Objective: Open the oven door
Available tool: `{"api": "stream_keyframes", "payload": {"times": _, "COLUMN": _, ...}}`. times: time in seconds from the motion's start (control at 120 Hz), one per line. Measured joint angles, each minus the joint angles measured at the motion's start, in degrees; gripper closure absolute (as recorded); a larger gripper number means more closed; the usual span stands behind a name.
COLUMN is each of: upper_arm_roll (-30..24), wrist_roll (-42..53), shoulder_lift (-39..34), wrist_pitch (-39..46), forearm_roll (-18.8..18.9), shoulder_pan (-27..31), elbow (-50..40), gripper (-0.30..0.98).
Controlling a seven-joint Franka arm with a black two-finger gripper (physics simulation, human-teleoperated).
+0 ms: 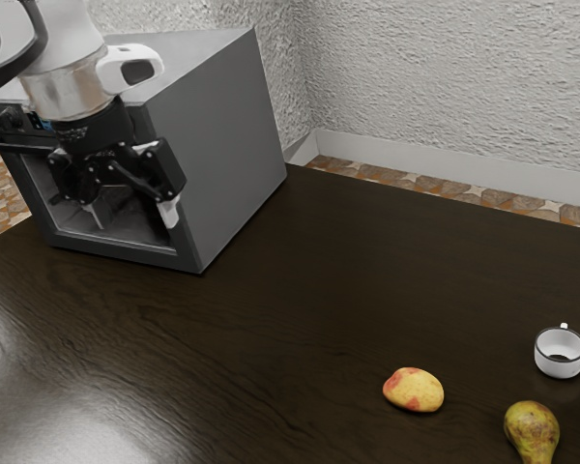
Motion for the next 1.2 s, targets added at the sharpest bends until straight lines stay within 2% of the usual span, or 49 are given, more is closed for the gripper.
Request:
{"api": "stream_keyframes", "payload": {"times": 0.083, "upper_arm_roll": 0.0, "wrist_roll": -3.9, "shoulder_lift": -1.0, "wrist_pitch": 0.0, "forearm_roll": 0.2, "shoulder_pan": 1.3, "elbow": -1.9, "gripper": 0.00}}
{"api": "stream_keyframes", "payload": {"times": 0.15, "upper_arm_roll": 0.0, "wrist_roll": -6.6, "shoulder_lift": -8.4, "wrist_pitch": 0.6, "forearm_roll": 0.3, "shoulder_pan": 3.8, "elbow": -9.1, "gripper": 0.00}}
{"api": "stream_keyframes", "payload": {"times": 0.2, "upper_arm_roll": 0.2, "wrist_roll": -8.4, "shoulder_lift": -14.8, "wrist_pitch": 2.7, "forearm_roll": 0.4, "shoulder_pan": 8.9, "elbow": -17.2, "gripper": 0.00}}
{"api": "stream_keyframes", "payload": {"times": 0.25, "upper_arm_roll": 0.3, "wrist_roll": -10.2, "shoulder_lift": -16.5, "wrist_pitch": 8.4, "forearm_roll": -0.1, "shoulder_pan": 16.4, "elbow": -22.7, "gripper": 0.00}}
{"api": "stream_keyframes", "payload": {"times": 0.292, "upper_arm_roll": 0.8, "wrist_roll": -12.0, "shoulder_lift": -16.6, "wrist_pitch": 13.9, "forearm_roll": -2.3, "shoulder_pan": 20.1, "elbow": -25.0, "gripper": 0.00}}
{"api": "stream_keyframes", "payload": {"times": 0.358, "upper_arm_roll": 2.2, "wrist_roll": -16.0, "shoulder_lift": -16.4, "wrist_pitch": 22.4, "forearm_roll": -5.7, "shoulder_pan": 21.9, "elbow": -26.1, "gripper": 0.00}}
{"api": "stream_keyframes", "payload": {"times": 0.433, "upper_arm_roll": 4.3, "wrist_roll": -20.1, "shoulder_lift": -17.3, "wrist_pitch": 30.1, "forearm_roll": -7.6, "shoulder_pan": 21.9, "elbow": -26.7, "gripper": 0.00}}
{"api": "stream_keyframes", "payload": {"times": 0.633, "upper_arm_roll": 5.1, "wrist_roll": -28.7, "shoulder_lift": -11.6, "wrist_pitch": 46.5, "forearm_roll": -11.3, "shoulder_pan": 22.7, "elbow": -25.6, "gripper": 0.00}}
{"api": "stream_keyframes", "payload": {"times": 0.758, "upper_arm_roll": 5.1, "wrist_roll": -32.5, "shoulder_lift": -8.0, "wrist_pitch": 53.1, "forearm_roll": -13.0, "shoulder_pan": 25.8, "elbow": -24.0, "gripper": 0.00}}
{"api": "stream_keyframes", "payload": {"times": 0.933, "upper_arm_roll": 4.6, "wrist_roll": -36.0, "shoulder_lift": -3.7, "wrist_pitch": 57.6, "forearm_roll": -14.5, "shoulder_pan": 28.4, "elbow": -21.3, "gripper": 0.00}}
{"api": "stream_keyframes", "payload": {"times": 1.2, "upper_arm_roll": 1.5, "wrist_roll": -38.3, "shoulder_lift": 1.0, "wrist_pitch": 60.1, "forearm_roll": -14.6, "shoulder_pan": 30.4, "elbow": -17.3, "gripper": 0.00}}
